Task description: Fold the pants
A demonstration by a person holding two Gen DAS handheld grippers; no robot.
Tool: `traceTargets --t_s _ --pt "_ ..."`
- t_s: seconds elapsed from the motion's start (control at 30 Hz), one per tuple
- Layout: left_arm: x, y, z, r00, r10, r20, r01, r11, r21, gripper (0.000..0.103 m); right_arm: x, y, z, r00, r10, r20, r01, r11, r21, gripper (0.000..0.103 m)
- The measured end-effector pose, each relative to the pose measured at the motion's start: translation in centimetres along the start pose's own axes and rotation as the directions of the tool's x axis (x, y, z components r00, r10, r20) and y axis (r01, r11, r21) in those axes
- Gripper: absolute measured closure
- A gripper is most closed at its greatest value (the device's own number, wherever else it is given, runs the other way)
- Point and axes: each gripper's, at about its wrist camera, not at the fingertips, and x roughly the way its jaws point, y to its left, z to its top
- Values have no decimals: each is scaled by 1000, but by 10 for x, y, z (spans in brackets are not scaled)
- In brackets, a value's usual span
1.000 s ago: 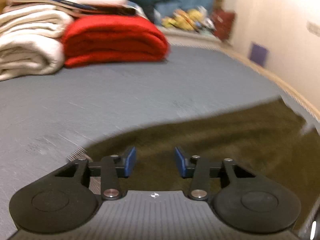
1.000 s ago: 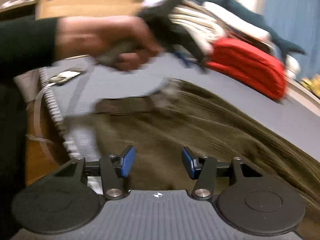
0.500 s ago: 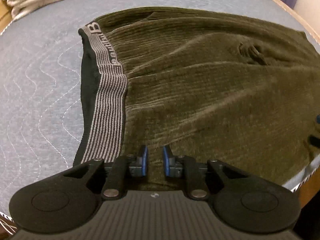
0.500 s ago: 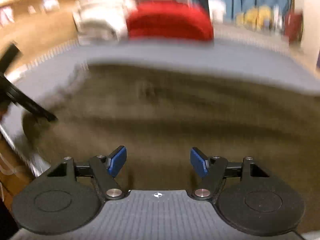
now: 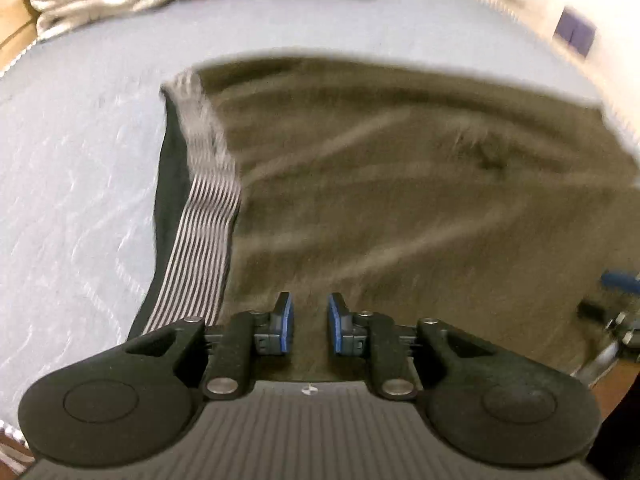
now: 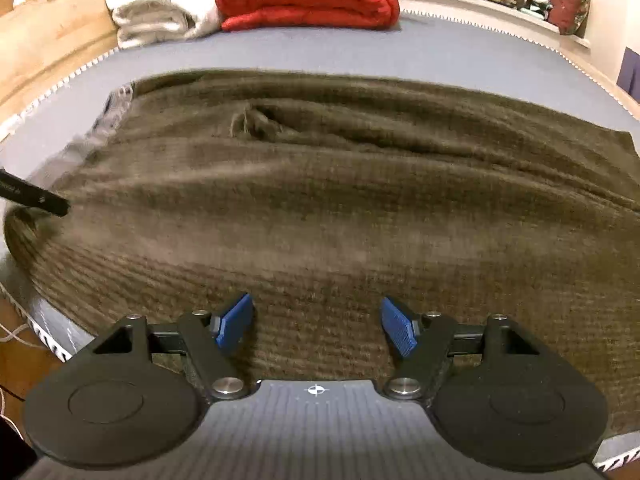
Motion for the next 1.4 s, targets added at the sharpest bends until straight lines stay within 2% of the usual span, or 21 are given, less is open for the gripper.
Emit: traceTargets --t_s 0.13,0.27,0.5,0.63,0.7,0.77,0.93,1.0,1.03,1.07,1.1,1.17,1.27,1.4 --pt "-1 -5 15 996 -53 74 56 998 -39 78 -16 -5 4 997 33 65 -35 999 40 24" --pt "13 -9 31 990 -57 126 64 996 -54 78 -16 -10 10 992 38 122 -46 997 66 24" --pt "28 -2 57 959 -55 280 83 992 -90 78 8 -27 28 981 2 195 -40 981 191 24" --pt "38 10 71 941 -47 336 86 991 -100 78 33 -29 36 984 9 180 -52 971 235 23" --pt "43 15 76 933 -13 360 47 995 -88 78 46 -27 40 987 6 163 -44 972 230 23" --pt "49 20 81 925 15 381 17 997 -80 78 62 -25 43 994 -21 104 -2 976 216 23" --pt "71 43 106 919 60 390 -13 992 -123 78 70 -13 41 995 -59 83 51 994 100 23" --pt "83 51 124 912 103 397 -47 988 -149 69 71 -11 41 994 -65 82 58 994 92 22" --pt "88 54 131 908 128 399 -66 984 -166 55 72 -10 41 994 -66 82 59 994 87 21" --pt "95 56 139 904 147 402 -82 981 -176 46 72 -10 41 994 -65 82 58 994 88 20" --pt "101 57 146 901 156 405 -91 980 -176 43 72 -10 41 995 -64 83 56 994 90 20" --pt "114 56 159 901 159 405 -109 984 -143 28 72 -11 41 995 -61 85 53 994 91 20" --pt "133 50 175 907 141 398 -142 989 -29 20 72 -11 41 995 -53 89 44 994 101 20" --pt "155 41 187 944 60 326 -113 983 147 17 71 -12 39 994 -50 93 41 994 97 20"
